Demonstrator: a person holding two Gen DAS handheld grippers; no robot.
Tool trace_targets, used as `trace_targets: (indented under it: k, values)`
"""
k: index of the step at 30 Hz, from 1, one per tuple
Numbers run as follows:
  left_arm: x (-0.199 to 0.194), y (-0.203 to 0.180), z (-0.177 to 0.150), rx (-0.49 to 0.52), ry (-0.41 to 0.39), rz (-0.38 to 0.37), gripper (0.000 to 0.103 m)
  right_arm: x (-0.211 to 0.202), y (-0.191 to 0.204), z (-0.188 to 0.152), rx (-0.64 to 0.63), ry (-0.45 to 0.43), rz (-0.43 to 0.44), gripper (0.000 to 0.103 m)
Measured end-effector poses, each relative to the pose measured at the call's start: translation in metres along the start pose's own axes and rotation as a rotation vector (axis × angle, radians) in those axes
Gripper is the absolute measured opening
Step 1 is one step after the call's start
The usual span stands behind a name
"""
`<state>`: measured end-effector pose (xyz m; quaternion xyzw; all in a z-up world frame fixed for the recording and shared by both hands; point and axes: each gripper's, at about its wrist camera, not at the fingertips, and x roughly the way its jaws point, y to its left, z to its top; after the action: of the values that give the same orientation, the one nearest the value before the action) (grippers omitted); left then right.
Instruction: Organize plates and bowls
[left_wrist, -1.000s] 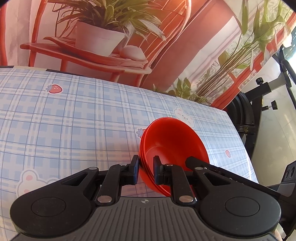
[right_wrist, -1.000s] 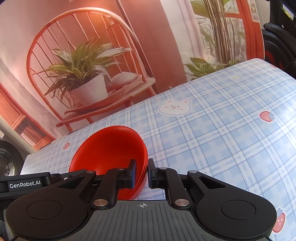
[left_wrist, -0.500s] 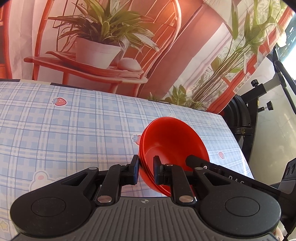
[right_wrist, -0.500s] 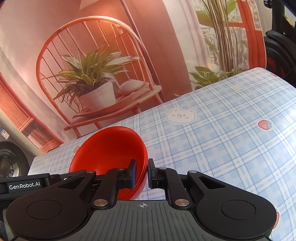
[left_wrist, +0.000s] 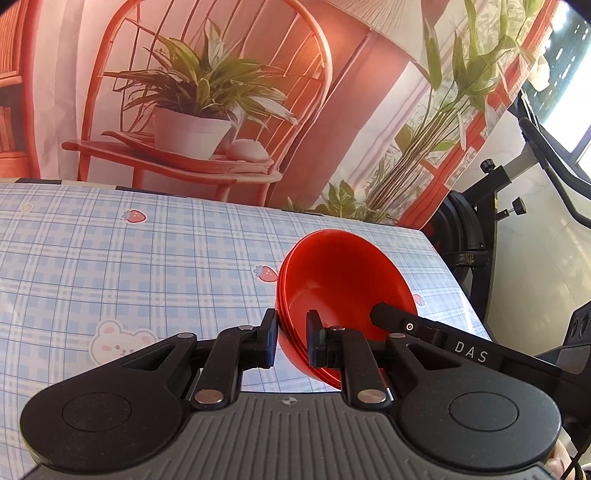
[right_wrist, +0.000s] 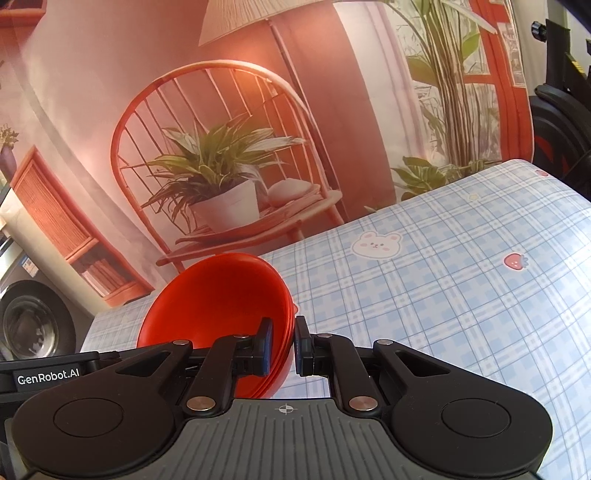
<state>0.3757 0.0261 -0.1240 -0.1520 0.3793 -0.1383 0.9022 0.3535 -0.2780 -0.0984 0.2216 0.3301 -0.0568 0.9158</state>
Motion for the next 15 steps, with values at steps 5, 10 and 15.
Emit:
trace_targets:
  k: [5, 10, 15]
  values:
    - [-0.020, 0.000, -0.016, 0.019, -0.007, 0.006, 0.017, -0.023, 0.006, -0.013, -0.003, -0.008, 0.015, 0.010]
    - [-0.038, -0.001, -0.033, 0.024, -0.010, 0.003, 0.017, -0.045, 0.007, -0.029, -0.016, -0.008, 0.028, 0.010]
    - [-0.051, -0.004, -0.051, 0.033, -0.005, 0.010, 0.017, -0.060, 0.005, -0.049, -0.019, 0.005, 0.037, 0.010]
